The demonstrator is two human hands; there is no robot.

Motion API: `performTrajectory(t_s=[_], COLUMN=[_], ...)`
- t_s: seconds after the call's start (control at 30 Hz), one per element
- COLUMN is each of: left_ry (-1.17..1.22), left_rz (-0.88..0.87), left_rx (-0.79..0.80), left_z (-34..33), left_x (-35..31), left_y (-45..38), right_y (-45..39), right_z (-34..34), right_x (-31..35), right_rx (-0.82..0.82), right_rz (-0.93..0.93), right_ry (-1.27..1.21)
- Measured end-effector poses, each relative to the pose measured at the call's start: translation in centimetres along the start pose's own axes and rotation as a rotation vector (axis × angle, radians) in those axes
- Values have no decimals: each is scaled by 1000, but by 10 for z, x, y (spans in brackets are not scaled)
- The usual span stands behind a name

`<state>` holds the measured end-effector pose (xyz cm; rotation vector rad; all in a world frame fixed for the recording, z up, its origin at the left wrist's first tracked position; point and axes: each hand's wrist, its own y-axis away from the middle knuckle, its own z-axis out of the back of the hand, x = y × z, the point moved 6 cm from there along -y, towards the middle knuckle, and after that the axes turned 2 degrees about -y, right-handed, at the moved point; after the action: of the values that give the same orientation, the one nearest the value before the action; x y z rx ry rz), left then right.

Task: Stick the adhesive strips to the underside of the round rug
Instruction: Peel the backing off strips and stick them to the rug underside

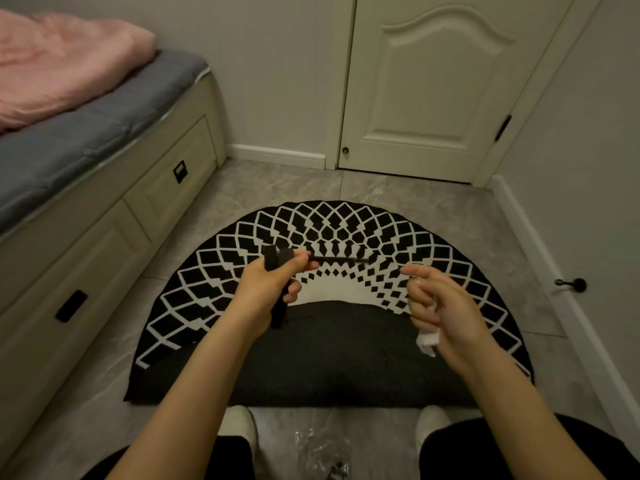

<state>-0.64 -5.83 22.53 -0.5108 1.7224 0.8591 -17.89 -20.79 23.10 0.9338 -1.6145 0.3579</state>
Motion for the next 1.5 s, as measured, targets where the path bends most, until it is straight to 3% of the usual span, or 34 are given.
performTrajectory(t_s=[0.3, 0.57, 0.83, 1.0, 1.17, 1.33, 1.5], left_ry=[-334, -631, -308, -428, -475, -765, -946], left_rz=[-53, -192, -83, 15, 143, 178, 198], left_rx=[49, 72, -279, -152, -139, -5, 179], left_z=[-21, -45, -40, -72, -70, -63, -68], left_x=[3, 7, 43, 104, 171, 237, 293], left_y=[-3, -11, -38, -64, -99, -148, -199], right_y=[-7, -8, -39, -81, -120, -162, -212], right_z=[12, 26, 59, 85, 118, 155, 181], right_x=[-21, 3, 5, -17, -95, -169, -229], right_rx=[-189, -211, -272, -322, -428, -536, -527], right_rz=[-128, -8, -15, -72, -253, -379, -413], right_ry=[248, 460, 552, 516, 383, 351, 381])
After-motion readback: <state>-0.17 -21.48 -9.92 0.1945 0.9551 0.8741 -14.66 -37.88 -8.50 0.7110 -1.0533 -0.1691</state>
